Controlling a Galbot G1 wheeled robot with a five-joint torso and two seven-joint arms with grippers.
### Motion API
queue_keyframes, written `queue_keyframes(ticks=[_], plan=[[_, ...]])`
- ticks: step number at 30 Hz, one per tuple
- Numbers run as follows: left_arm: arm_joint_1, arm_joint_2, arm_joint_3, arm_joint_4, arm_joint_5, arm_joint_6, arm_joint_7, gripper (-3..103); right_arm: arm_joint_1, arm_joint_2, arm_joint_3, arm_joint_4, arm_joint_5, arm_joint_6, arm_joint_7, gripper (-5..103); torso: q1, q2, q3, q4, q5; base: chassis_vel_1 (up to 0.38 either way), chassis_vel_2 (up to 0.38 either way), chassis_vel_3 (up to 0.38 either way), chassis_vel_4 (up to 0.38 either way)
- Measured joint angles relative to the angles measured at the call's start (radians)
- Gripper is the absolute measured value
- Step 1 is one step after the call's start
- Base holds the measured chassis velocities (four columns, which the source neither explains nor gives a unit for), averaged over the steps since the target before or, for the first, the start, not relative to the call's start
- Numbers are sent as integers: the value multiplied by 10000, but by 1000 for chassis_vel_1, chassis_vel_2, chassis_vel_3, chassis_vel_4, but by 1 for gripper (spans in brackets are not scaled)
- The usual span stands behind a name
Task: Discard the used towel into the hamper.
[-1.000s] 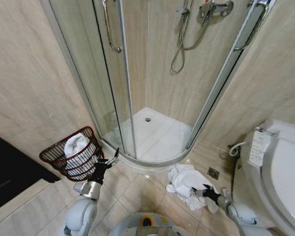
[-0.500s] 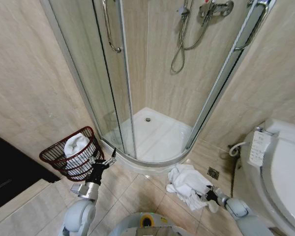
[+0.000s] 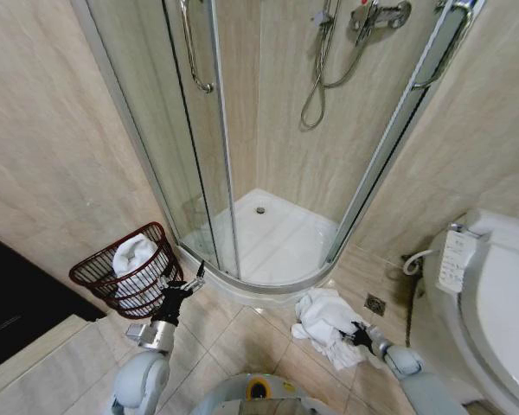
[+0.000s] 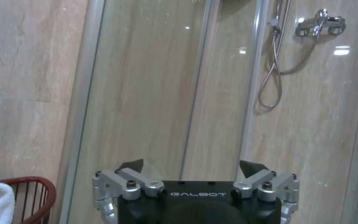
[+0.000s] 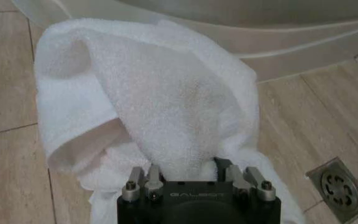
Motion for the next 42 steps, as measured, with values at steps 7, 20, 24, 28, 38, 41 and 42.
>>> queue_keyframes(ticks=[7,20,24,28,38,41,42], plan=[[-108,58,43,39,-2,3,0,100,-66,136,91,-17,12,55,67,24,0,-46,-44,0,1,0,0,0,0],[-121,125,43,63,-23,-96,9,100,-465,278,216,591,147,-36,314,11,0,-49,-47,1,2,0,0,0,0],[-109,132,69,30,-19,-95,41,100,-621,326,319,774,200,-41,400,11,0,-49,-46,0,2,0,0,0,0],[-180,122,96,53,-15,-278,43,100,-866,432,546,1115,374,-15,564,11,0,-49,-45,1,4,0,0,0,0],[-212,94,198,84,-15,-482,60,100,-2114,1052,1782,3222,955,179,932,11,0,-48,-43,1,3,0,0,0,0],[-209,99,200,28,-13,-484,84,100,-2590,1336,2406,4136,982,249,983,11,0,-47,-43,1,1,0,0,0,0],[-203,100,205,6,-11,-484,104,100,-2808,1479,2702,4542,986,351,1003,11,0,-47,-43,2,1,0,0,0,0]])
